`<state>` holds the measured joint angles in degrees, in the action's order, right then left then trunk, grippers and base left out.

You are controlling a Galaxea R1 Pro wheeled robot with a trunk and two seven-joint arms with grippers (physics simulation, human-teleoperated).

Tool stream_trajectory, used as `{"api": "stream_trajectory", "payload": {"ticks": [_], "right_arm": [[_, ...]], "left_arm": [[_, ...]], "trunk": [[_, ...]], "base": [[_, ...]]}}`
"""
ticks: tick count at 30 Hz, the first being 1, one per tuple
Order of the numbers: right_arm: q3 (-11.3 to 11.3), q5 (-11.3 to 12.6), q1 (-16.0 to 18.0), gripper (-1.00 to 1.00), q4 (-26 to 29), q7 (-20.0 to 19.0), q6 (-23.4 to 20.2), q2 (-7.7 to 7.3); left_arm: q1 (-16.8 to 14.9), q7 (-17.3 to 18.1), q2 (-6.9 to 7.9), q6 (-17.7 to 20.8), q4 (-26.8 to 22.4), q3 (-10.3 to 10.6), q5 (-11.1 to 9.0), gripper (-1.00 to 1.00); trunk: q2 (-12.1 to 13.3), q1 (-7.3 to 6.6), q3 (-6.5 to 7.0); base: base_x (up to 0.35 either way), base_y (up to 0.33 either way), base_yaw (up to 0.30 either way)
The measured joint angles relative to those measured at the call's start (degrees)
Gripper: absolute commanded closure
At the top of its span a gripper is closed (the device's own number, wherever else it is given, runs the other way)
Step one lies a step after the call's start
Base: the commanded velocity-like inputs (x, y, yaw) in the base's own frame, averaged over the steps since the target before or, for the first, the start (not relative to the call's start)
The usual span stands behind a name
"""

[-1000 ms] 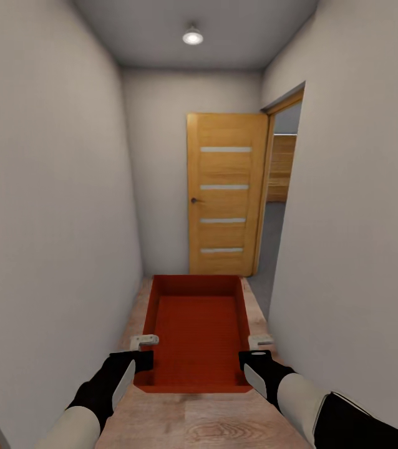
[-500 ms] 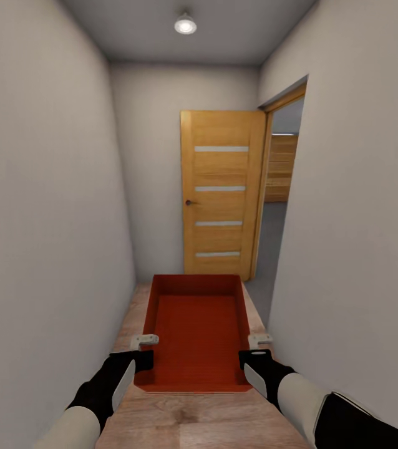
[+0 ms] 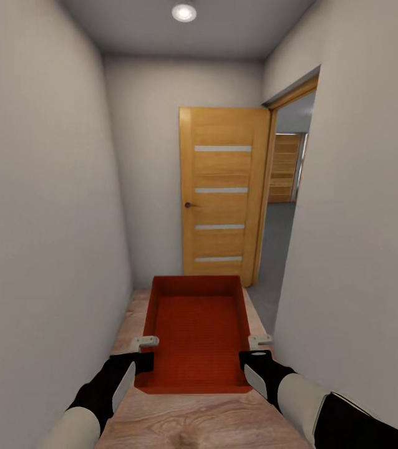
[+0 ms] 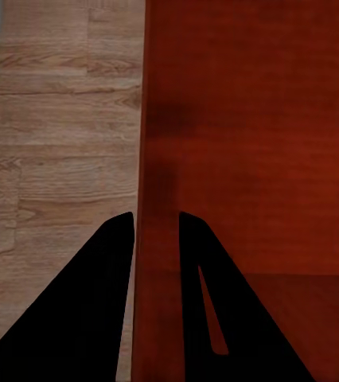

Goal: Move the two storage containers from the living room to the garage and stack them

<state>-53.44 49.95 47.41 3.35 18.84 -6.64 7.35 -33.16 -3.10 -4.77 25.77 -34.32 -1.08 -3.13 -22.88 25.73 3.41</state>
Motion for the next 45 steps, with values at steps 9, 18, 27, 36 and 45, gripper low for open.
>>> {"api": "stream_trajectory", "payload": {"ticks": [9,18,27,36,45], "right_arm": [[-0.17,0.22,0.00,1.00,-0.03,0.01,0.02,0.00],[-0.52,0.63,-0.02,1.00,-0.08,0.03,0.02,0.01],[-0.54,0.66,-0.02,1.00,-0.08,0.03,0.02,0.01],[-0.55,0.66,-0.02,1.00,-0.08,0.03,0.02,0.01],[-0.54,0.65,-0.02,1.00,-0.08,0.03,0.02,0.01]], "left_arm": [[-0.01,0.01,0.00,-0.01,0.05,0.01,-0.01,1.00],[-0.02,0.01,0.00,-0.02,0.18,0.02,-0.04,1.00],[-0.02,0.02,0.00,-0.02,0.18,0.02,-0.03,1.00],[-0.02,0.02,0.00,-0.02,0.18,0.02,-0.03,1.00],[-0.02,0.02,0.00,-0.02,0.18,0.02,-0.03,1.00]], "trunk": [[0.00,0.00,0.00],[0.00,0.00,0.00],[0.00,0.00,0.00],[0.00,0.00,0.00],[0.00,0.00,0.00]], "base": [[0.323,0.000,0.000],[0.323,0.000,0.000],[0.323,0.000,0.000],[0.323,0.000,0.000],[0.323,0.000,0.000]]}}
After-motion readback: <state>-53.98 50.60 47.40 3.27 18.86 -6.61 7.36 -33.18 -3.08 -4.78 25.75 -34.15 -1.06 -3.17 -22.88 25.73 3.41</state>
